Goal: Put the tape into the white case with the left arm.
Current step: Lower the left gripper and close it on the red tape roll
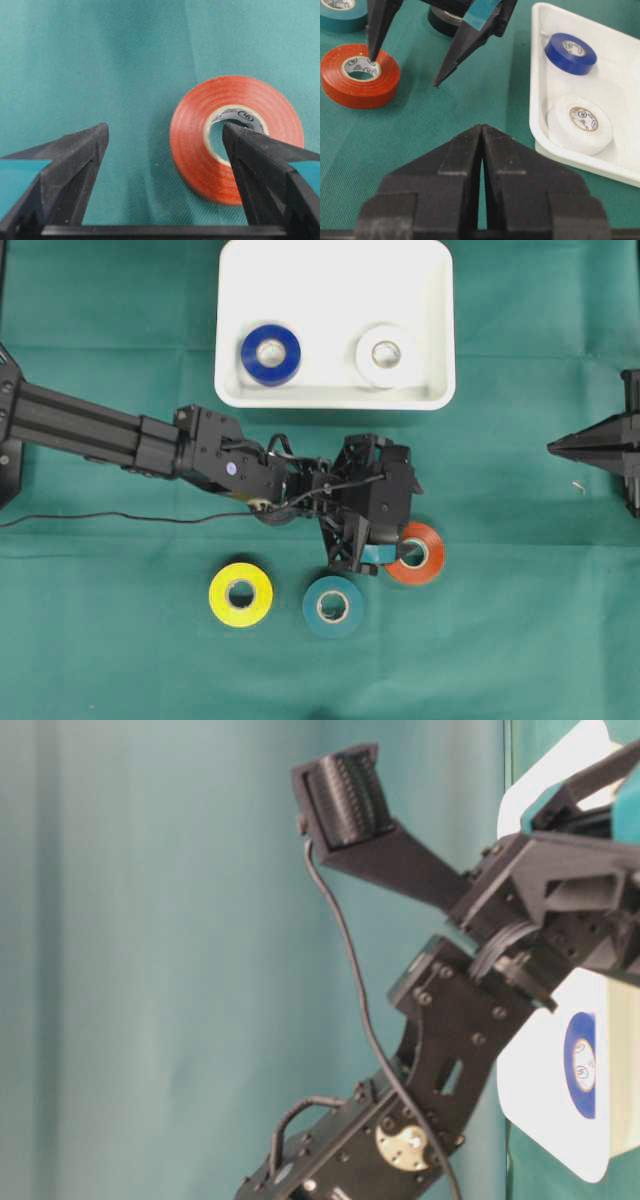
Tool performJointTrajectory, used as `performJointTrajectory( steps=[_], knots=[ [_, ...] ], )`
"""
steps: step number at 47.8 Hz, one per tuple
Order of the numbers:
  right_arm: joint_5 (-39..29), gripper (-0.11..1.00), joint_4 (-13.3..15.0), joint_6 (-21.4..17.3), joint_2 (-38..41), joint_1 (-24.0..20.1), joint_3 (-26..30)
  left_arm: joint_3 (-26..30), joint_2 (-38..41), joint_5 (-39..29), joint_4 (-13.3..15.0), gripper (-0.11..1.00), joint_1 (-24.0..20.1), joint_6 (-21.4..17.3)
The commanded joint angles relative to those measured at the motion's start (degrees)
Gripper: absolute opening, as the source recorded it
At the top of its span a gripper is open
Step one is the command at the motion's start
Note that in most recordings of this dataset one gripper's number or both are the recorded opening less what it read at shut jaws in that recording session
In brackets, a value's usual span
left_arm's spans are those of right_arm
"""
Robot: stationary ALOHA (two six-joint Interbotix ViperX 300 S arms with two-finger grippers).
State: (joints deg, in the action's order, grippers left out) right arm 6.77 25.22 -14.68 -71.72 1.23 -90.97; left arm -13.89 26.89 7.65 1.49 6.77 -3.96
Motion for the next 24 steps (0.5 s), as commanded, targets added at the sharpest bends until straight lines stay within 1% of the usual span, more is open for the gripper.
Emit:
performJointTrajectory(
  steps=[1, 10, 18, 24],
  knots=[
    [0.4, -0.09, 0.6, 0.0, 0.4, 0.0, -0.9, 1.9, -0.4, -0.6, 0.1, 0.94, 0.4, 0.1],
    [0.5, -0.09, 0.5, 0.0, 0.5, 0.1, -0.9, 3.7, 1.3, -3.3, 0.0, 0.94, 0.6, 0.1],
    [0.4, -0.09, 0.5, 0.0, 0.4, 0.0, -0.9, 4.6, 2.2, -3.3, 0.1, 0.94, 0.6, 0.1],
    [0.4, -0.09, 0.5, 0.0, 0.4, 0.1, -0.9, 4.7, 2.3, -3.4, 0.0, 0.90, 0.6, 0.1]
  ],
)
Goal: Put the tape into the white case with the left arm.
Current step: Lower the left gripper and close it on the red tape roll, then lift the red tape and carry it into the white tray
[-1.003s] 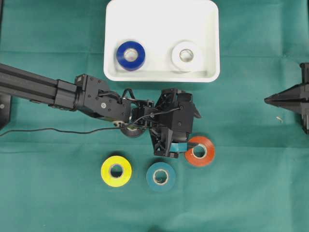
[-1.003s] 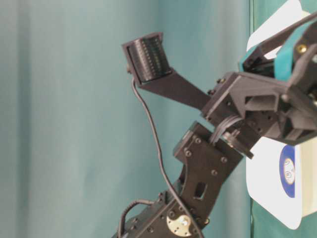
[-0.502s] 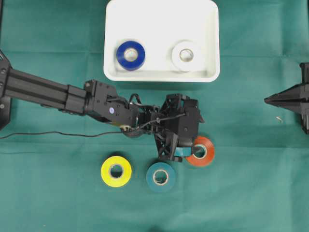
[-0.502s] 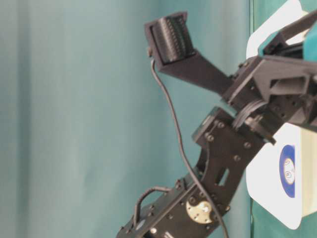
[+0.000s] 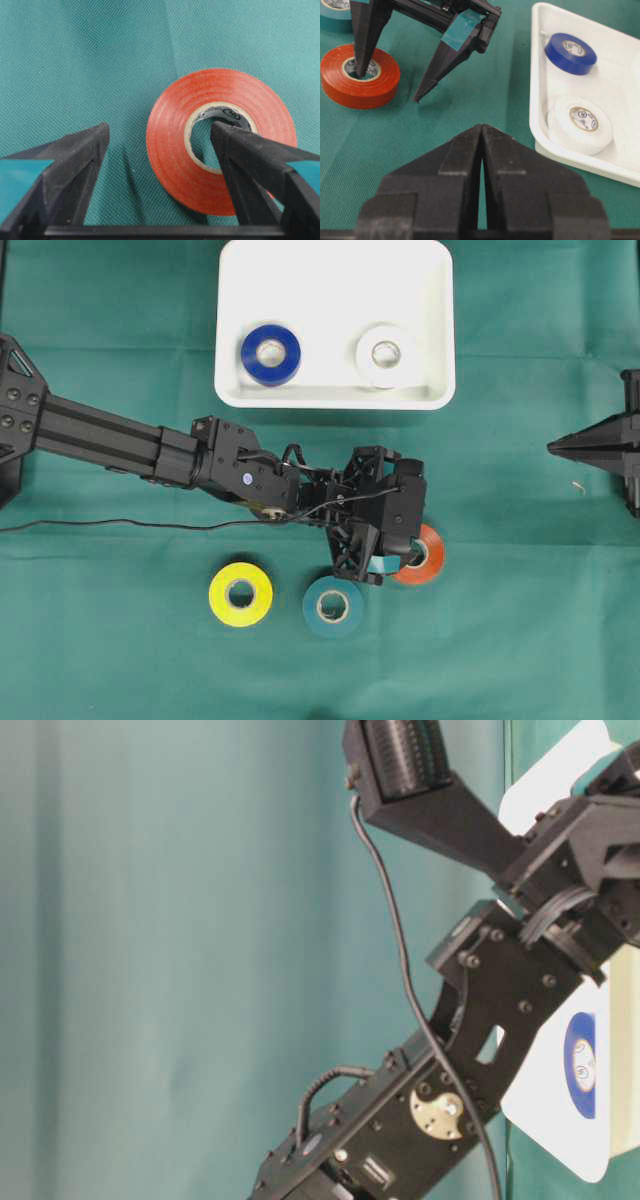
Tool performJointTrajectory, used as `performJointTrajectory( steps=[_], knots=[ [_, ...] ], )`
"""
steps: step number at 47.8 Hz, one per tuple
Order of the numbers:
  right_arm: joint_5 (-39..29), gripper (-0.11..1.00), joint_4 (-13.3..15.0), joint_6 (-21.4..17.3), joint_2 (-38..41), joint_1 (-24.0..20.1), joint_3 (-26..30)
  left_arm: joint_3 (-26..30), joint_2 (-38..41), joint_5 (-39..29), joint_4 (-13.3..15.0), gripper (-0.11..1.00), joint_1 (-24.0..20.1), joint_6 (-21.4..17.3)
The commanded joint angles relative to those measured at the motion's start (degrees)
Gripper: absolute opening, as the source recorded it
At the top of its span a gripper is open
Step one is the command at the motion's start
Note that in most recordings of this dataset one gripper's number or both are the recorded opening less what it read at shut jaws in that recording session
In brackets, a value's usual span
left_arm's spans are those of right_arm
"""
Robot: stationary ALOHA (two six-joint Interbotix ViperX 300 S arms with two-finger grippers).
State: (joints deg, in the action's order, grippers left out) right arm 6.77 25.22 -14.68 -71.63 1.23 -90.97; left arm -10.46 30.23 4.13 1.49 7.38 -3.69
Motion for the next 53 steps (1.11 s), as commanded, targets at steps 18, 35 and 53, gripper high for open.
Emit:
performJointTrajectory(
  steps=[18, 35, 53],
  knots=[
    [0.4, -0.09, 0.5, 0.0, 0.4, 0.0, -0.9, 0.7, -2.2, -1.1, 0.0, 0.27, 0.3, -0.4],
    [0.5, -0.09, 0.5, 0.0, 0.4, 0.1, -0.9, -2.1, -9.2, -2.8, 0.0, 0.27, 1.7, -0.4],
    [0.5, -0.09, 0.5, 0.0, 0.4, 0.0, -0.8, -7.0, -19.3, -4.9, 0.0, 0.27, 2.4, -0.8]
  ],
)
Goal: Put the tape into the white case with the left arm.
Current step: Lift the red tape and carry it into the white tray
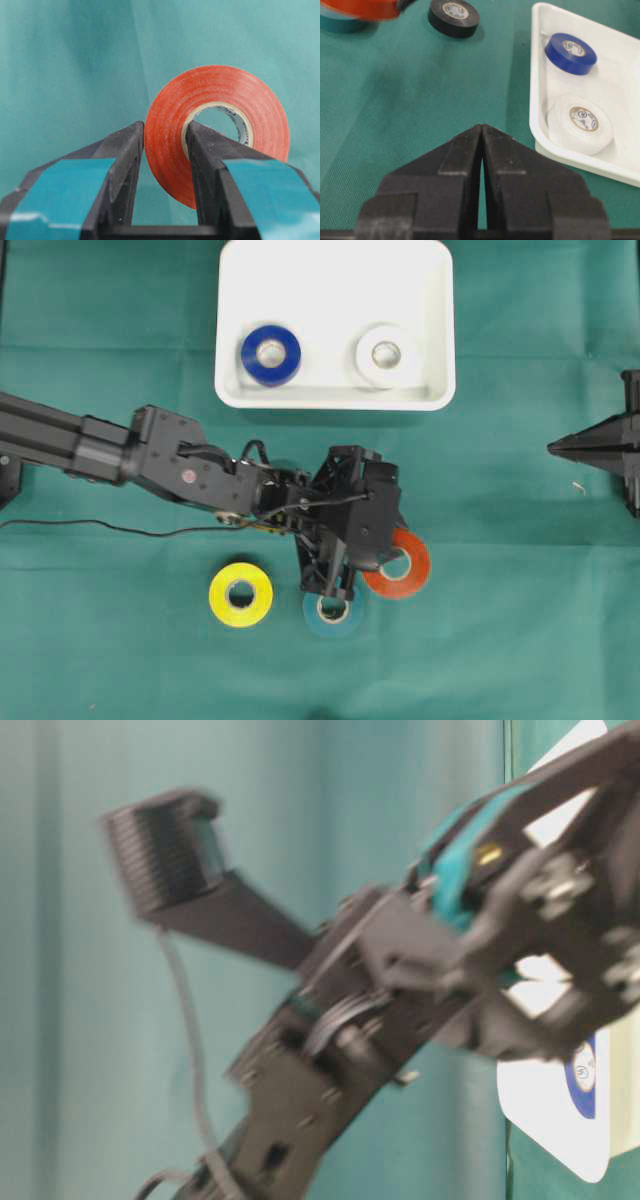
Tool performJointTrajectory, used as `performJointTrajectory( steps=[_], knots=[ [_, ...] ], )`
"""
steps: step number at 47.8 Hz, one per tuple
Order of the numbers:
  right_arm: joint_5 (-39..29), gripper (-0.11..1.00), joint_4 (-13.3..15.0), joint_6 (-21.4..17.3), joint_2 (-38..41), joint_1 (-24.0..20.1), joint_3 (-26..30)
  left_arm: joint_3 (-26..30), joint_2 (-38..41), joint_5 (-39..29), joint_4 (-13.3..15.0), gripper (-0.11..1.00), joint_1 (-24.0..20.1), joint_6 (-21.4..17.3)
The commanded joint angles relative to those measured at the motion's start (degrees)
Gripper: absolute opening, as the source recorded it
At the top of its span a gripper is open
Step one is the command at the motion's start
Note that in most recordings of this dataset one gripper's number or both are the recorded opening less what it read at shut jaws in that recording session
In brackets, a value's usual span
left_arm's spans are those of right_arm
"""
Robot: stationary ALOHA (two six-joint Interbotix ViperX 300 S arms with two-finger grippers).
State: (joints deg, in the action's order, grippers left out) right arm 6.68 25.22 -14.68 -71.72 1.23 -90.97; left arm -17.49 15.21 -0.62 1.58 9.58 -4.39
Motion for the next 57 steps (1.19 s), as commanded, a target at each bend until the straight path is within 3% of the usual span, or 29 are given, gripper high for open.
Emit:
performJointTrajectory(
  steps=[1, 20, 42, 57],
  knots=[
    [0.6, -0.09, 0.6, 0.0, 0.5, 0.1, -0.9, -0.2, -4.8, -0.3, -0.1, 0.27, 0.1, -0.2],
    [0.6, -0.09, 0.6, 0.0, 0.5, 0.1, -0.9, -3.6, -10.1, -0.5, -0.3, 0.27, -2.1, -0.6],
    [0.6, -0.09, 0.5, 0.0, 0.5, 0.1, -0.8, -6.9, -10.6, -0.4, -0.3, 0.27, -16.1, -7.2],
    [0.6, -0.09, 0.5, 0.0, 0.5, 0.0, -0.8, -7.4, -6.9, -0.2, -0.3, 0.27, -22.1, -10.2]
  ],
)
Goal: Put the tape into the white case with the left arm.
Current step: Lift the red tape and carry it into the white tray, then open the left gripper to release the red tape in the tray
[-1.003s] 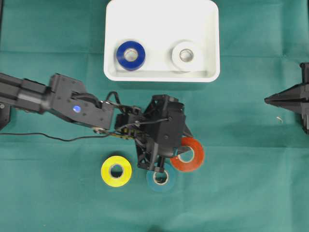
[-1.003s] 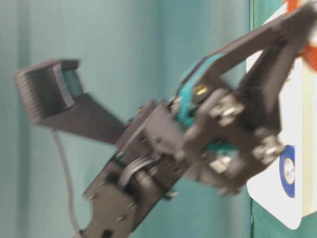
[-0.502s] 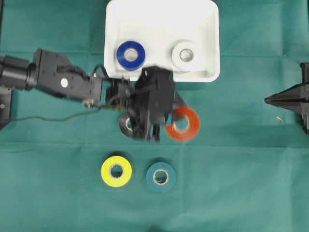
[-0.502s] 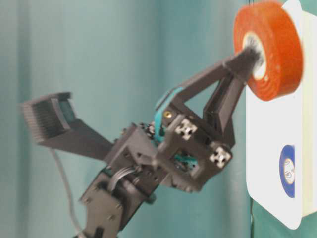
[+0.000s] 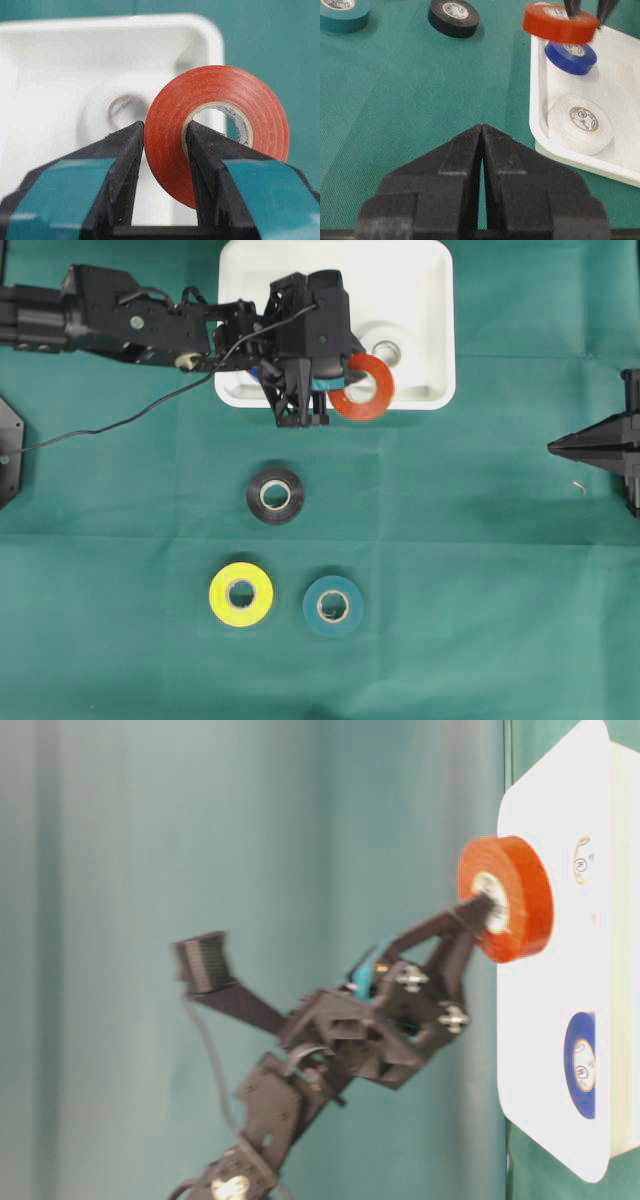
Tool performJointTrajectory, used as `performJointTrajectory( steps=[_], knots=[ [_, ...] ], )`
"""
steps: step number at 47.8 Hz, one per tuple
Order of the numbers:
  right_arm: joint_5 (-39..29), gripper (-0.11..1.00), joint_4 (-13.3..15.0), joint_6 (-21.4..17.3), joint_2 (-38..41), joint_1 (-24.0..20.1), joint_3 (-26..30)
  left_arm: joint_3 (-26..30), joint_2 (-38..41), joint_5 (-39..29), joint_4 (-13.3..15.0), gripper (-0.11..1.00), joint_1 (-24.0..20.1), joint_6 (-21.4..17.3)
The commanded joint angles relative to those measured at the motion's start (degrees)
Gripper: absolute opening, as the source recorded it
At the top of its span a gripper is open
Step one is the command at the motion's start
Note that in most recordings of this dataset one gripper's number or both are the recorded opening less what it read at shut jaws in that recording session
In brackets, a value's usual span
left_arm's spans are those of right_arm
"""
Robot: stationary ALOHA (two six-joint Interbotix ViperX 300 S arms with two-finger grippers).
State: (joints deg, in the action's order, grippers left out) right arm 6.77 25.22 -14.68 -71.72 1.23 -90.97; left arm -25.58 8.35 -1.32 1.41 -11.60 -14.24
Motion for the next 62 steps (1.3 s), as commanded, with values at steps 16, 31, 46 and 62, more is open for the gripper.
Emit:
performJointTrajectory(
  steps=[16, 31, 46, 62],
  knots=[
    [0.5, -0.09, 0.6, 0.0, 0.5, 0.0, -0.9, 0.2, 3.6, 0.6, -0.1, 0.27, -3.8, -1.0],
    [0.5, -0.09, 0.5, 0.0, 0.5, 0.0, -0.9, -0.4, 3.3, 0.5, -0.1, 0.26, -5.2, -0.8],
    [0.5, -0.09, 0.6, 0.0, 0.5, 0.1, -0.8, -0.5, 3.5, 0.5, -0.1, 0.26, -5.0, -0.5],
    [0.5, -0.09, 0.6, 0.0, 0.4, 0.0, -0.9, -0.5, 1.8, 0.6, -0.1, 0.86, -3.3, -0.4]
  ],
)
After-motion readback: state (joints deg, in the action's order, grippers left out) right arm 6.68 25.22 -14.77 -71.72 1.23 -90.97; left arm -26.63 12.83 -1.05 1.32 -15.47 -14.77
